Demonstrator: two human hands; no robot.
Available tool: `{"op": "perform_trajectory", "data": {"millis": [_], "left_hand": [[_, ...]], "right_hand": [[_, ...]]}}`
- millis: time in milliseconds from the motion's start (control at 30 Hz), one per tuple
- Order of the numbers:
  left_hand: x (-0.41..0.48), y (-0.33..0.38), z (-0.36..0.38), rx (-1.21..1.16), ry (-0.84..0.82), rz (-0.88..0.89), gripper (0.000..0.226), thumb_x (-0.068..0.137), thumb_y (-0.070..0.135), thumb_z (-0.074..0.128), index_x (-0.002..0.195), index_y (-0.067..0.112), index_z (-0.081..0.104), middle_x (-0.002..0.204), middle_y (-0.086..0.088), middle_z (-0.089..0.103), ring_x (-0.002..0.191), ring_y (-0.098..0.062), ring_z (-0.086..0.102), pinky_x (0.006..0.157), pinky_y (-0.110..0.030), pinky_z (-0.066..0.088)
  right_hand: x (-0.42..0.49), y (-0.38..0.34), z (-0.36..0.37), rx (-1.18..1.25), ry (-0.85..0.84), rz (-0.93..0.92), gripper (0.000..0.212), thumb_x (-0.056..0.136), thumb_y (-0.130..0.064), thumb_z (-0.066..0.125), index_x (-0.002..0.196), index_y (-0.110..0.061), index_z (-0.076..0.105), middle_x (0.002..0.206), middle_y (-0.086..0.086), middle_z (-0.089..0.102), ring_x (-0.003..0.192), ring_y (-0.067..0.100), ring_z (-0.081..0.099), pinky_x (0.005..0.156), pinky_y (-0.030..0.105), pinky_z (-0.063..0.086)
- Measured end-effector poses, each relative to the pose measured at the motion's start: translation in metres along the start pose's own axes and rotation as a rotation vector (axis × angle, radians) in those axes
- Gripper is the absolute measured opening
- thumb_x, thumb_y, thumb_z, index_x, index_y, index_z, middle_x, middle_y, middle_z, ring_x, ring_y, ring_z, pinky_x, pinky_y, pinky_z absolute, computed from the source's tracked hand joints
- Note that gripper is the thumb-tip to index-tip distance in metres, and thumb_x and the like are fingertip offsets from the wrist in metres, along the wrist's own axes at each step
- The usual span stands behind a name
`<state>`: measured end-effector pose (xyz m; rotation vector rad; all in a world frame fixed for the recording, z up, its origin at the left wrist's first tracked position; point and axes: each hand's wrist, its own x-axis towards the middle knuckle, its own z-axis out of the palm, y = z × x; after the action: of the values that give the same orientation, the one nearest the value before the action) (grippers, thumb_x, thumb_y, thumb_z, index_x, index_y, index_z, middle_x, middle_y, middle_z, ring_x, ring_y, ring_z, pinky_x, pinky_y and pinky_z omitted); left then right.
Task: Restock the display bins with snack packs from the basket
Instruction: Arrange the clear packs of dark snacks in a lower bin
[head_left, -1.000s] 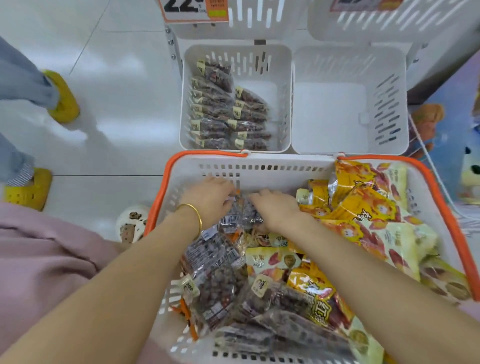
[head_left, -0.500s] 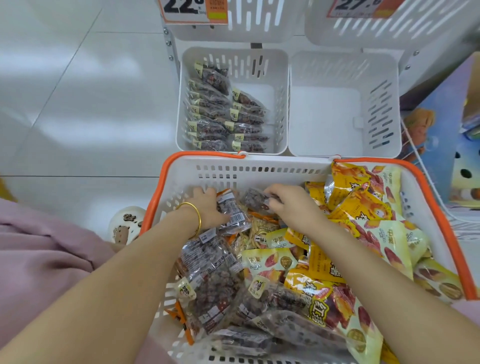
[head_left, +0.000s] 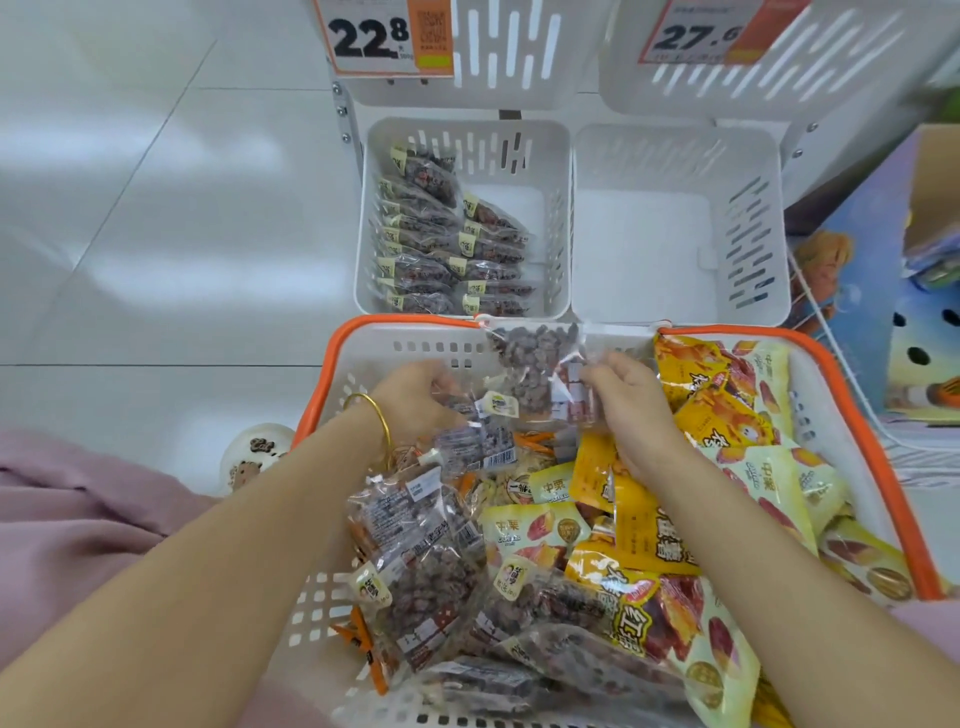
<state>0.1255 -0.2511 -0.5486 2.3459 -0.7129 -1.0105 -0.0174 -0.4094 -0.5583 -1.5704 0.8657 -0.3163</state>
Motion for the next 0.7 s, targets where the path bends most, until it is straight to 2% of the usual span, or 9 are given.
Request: {"op": "perform_trajectory", "data": {"millis": [67,167,233,367,467,533,600,667,700], "left_hand": [[-0.003,0.010,-0.009,-0.038,-0.018,0.104,0.019,0.082,0.006,0.068,0.094,0.015,0.057,0.087,0.002,0.057,0.072,-0.013,0.057,0.054,-0.012,0.048],[-0.012,0.031,-0.027,-0.105,-0.012,0.214,0.018,0.085,0.003,0.065,0.092,0.018,0.059,0.091,0.005,0.059,0.078,-0.008,0.056,0.058,-0.005,0.044],[-0.018,0.040,-0.039,-0.274,-0.061,0.231,0.019,0.087,0.000,0.061,0.094,0.017,0.059,0.098,0.000,0.060,0.082,-0.008,0.056,0.071,-0.012,0.046],[-0.022,0.048,-0.044,-0.655,-0.114,0.216,0.021,0.092,-0.002,0.052,0.097,0.017,0.058,0.101,-0.007,0.060,0.090,-0.018,0.057,0.087,-0.034,0.049],[-0.014,0.055,-0.034,-0.744,0.153,0.193,0.030,0.089,0.008,0.061,0.115,0.016,0.048,0.104,-0.010,0.052,0.089,-0.020,0.056,0.078,-0.031,0.051],[-0.008,0.056,-0.025,-0.441,0.464,0.171,0.046,0.081,0.021,0.073,0.113,0.018,0.040,0.109,-0.009,0.048,0.098,-0.024,0.054,0.084,-0.036,0.050],[-0.008,0.057,-0.019,-0.175,0.622,0.211,0.039,0.082,0.026,0.071,0.108,0.018,0.044,0.107,-0.006,0.049,0.102,-0.024,0.053,0.087,-0.037,0.048],[-0.010,0.061,-0.017,-0.290,0.444,0.208,0.026,0.093,0.032,0.054,0.110,0.012,0.051,0.101,-0.005,0.055,0.098,-0.014,0.060,0.080,-0.028,0.050],[-0.012,0.063,-0.016,-0.440,0.304,0.167,0.037,0.096,0.040,0.046,0.115,0.010,0.053,0.104,-0.007,0.060,0.098,-0.010,0.061,0.082,-0.027,0.051]], "right_hand": [[-0.003,-0.007,-0.005,0.259,0.054,0.111,0.021,0.094,-0.008,0.046,0.077,-0.013,0.056,0.064,0.002,0.058,0.053,0.015,0.058,0.044,0.022,0.047],[-0.001,-0.013,-0.012,0.528,0.022,0.238,0.017,0.093,-0.015,0.046,0.092,-0.009,0.061,0.087,0.011,0.063,0.075,0.027,0.061,0.062,0.037,0.052],[-0.004,-0.019,-0.015,0.693,-0.060,0.288,0.024,0.095,-0.018,0.041,0.100,-0.007,0.062,0.102,0.013,0.065,0.095,0.030,0.063,0.074,0.044,0.053],[-0.014,-0.026,-0.015,1.050,-0.343,0.385,0.035,0.094,-0.019,0.040,0.076,-0.011,0.067,0.106,0.017,0.068,0.103,0.042,0.063,0.079,0.063,0.052],[-0.025,-0.037,-0.006,1.100,-0.498,0.364,0.040,0.088,-0.023,0.043,0.074,-0.010,0.078,0.104,0.023,0.069,0.098,0.055,0.059,0.084,0.070,0.042],[-0.026,-0.038,-0.001,1.137,-0.508,0.353,0.038,0.086,-0.023,0.043,0.085,-0.008,0.078,0.109,0.023,0.068,0.097,0.049,0.064,0.082,0.068,0.044],[-0.022,-0.034,0.001,1.153,-0.458,0.358,0.036,0.089,-0.025,0.043,0.102,-0.013,0.074,0.120,0.021,0.063,0.108,0.042,0.062,0.088,0.066,0.043],[-0.020,-0.034,0.003,1.127,-0.424,0.351,0.034,0.090,-0.026,0.044,0.109,-0.016,0.071,0.123,0.018,0.063,0.109,0.038,0.062,0.091,0.064,0.042],[-0.019,-0.035,0.004,1.099,-0.428,0.332,0.033,0.089,-0.026,0.046,0.101,-0.016,0.075,0.118,0.016,0.066,0.105,0.036,0.065,0.091,0.063,0.043]]}}
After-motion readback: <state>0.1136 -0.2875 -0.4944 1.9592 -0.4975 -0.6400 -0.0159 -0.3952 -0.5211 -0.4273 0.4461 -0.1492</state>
